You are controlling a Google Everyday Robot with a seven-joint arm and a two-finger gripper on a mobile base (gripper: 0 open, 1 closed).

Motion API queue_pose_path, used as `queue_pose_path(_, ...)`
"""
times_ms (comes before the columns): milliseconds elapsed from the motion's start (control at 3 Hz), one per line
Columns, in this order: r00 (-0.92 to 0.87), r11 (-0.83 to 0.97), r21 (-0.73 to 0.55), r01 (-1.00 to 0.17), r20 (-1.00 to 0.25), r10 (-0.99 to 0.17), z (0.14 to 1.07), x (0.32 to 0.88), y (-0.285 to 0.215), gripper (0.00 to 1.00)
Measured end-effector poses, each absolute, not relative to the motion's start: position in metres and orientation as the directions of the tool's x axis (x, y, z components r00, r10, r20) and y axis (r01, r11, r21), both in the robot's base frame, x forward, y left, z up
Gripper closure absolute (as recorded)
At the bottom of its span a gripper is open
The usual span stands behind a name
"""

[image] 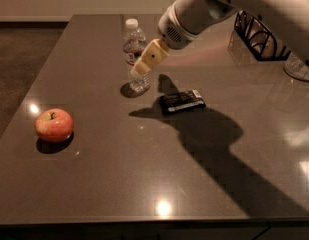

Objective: Knock water bottle over

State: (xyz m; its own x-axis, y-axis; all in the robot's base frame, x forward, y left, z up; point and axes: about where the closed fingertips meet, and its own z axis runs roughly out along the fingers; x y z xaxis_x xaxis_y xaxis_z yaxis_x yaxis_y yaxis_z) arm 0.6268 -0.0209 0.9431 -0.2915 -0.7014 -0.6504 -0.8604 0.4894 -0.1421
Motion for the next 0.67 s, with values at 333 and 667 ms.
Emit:
queue_pose_path(333, -0.289, 0.481, -0.128, -0.867, -0.659, -0.695, 0.936, 0.637, 0.000, 0.00)
queue_pose_path(667, -0.276, 0.458, -0.117, -0.881, -0.661, -0.698, 0.935, 0.642, 0.020, 0.18)
